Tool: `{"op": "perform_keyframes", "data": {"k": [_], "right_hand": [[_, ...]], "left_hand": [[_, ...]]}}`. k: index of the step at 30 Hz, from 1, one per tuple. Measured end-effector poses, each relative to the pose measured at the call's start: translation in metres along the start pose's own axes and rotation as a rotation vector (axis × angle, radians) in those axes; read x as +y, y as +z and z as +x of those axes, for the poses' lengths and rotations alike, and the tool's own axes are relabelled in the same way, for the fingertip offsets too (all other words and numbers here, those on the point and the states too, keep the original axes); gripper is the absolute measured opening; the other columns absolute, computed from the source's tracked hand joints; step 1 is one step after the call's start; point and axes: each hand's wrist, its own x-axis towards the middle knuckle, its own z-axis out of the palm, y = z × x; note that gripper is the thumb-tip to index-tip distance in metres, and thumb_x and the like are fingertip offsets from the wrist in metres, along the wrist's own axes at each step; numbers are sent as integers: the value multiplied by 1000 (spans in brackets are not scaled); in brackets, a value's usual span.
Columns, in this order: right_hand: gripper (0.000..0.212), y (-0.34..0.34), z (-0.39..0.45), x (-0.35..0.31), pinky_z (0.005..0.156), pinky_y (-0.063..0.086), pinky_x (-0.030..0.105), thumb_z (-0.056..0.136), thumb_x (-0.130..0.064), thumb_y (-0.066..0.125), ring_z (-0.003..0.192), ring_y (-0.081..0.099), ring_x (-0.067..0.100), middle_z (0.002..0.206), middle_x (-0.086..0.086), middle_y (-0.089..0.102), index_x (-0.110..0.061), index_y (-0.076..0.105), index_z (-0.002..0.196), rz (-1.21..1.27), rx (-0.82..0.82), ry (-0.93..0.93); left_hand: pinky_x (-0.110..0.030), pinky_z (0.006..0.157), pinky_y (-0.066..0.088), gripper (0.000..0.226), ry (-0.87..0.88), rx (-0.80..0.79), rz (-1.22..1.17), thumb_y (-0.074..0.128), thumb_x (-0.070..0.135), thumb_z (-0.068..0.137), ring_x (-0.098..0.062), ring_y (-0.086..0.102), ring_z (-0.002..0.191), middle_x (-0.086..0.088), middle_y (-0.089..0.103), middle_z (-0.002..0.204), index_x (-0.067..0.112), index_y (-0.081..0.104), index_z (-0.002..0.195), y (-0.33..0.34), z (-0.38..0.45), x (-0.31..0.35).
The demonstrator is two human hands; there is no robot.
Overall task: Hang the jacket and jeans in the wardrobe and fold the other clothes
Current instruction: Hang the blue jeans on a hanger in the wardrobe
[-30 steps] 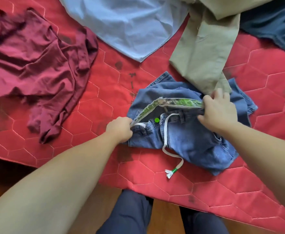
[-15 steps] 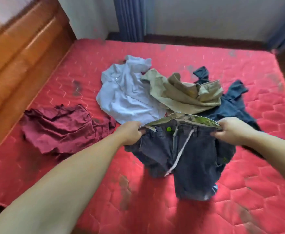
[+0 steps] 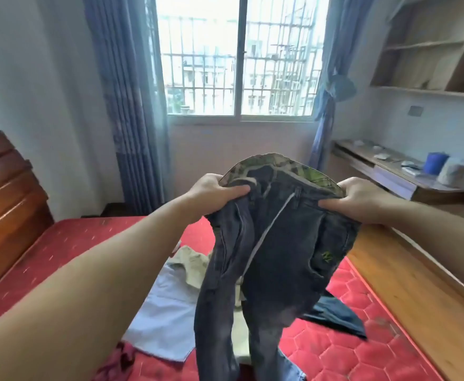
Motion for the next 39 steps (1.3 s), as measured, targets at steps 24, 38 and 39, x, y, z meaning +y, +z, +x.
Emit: {"op": "perform_keyframes", "data": {"k": [24, 38, 39], "right_hand": [[16, -187, -474, 92, 60, 47, 29, 95, -27, 58, 79, 62, 23, 83, 2, 64, -20, 61, 82, 93, 795, 542], [9, -234, -739, 72, 45, 48, 19, 92, -13, 61, 51, 59, 19, 69, 10, 62, -6, 65, 96, 374, 1428, 920], [10, -236, -749, 68, 40, 43, 15, 92, -12, 61, 49, 57, 17, 68, 9, 61, -5, 66, 97, 340, 1456, 948]], "left_hand": [[-34, 78, 58, 11, 518, -613, -136, 75, 24, 83, -23, 69, 82, -7, 73, 92, 16, 71, 88, 243, -204, 295], [-36, 75, 56, 24, 673, -1047, -232, 74, 31, 82, -25, 64, 75, -11, 68, 86, 9, 66, 87, 401, -424, 414], [-38, 76, 56, 26, 694, -1090, -235, 74, 32, 82, -26, 65, 77, -11, 69, 88, 7, 67, 89, 412, -435, 420]]}}
